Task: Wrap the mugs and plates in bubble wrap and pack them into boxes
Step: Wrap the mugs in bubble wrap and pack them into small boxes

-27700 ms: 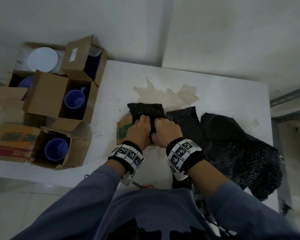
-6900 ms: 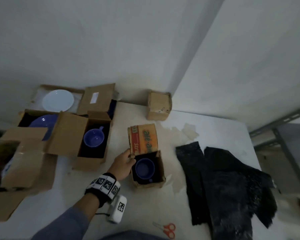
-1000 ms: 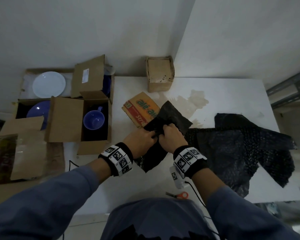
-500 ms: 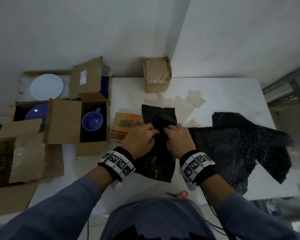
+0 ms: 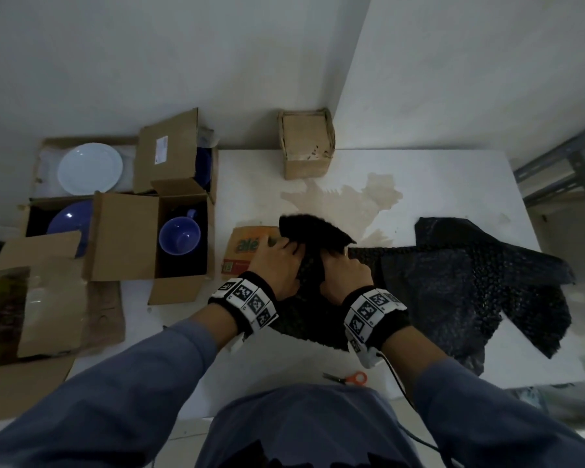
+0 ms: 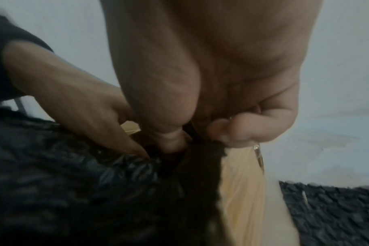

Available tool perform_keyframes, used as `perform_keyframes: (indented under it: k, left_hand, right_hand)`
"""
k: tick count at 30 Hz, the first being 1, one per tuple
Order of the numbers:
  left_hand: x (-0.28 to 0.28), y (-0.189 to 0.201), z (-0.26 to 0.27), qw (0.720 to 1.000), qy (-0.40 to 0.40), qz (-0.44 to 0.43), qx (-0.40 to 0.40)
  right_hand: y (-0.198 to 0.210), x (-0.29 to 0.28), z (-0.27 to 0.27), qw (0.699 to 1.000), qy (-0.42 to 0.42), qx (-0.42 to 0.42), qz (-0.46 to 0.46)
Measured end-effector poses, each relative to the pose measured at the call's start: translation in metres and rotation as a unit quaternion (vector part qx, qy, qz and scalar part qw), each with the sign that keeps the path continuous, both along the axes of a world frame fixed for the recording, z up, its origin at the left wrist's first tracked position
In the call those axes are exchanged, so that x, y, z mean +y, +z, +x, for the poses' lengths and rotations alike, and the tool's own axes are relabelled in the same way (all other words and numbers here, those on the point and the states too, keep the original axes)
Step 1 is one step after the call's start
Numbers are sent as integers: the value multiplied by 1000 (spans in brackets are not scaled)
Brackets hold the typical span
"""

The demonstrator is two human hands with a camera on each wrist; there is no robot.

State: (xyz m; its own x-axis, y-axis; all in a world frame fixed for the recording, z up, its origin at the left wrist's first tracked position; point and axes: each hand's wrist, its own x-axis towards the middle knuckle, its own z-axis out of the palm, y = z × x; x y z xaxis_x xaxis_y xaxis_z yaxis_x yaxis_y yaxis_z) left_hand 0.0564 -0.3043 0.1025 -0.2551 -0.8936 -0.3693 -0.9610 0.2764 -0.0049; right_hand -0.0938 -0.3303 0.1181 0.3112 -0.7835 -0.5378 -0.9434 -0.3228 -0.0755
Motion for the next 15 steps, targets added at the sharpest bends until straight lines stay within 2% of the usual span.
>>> perform_keyframes:
  k: [4,9,15]
  left_hand:
    - [-7,-3,-1,1000,13,16,3]
    - [-12,-6,-1,999,14,44,2]
    - [-20,-10,-4,999,17,42,22]
  right_hand:
    - [1,-7,-2,999,5,-2,36]
    - [12,-10,-2,997,58,10,-39]
    - [3,-16,6,998,16,9,63]
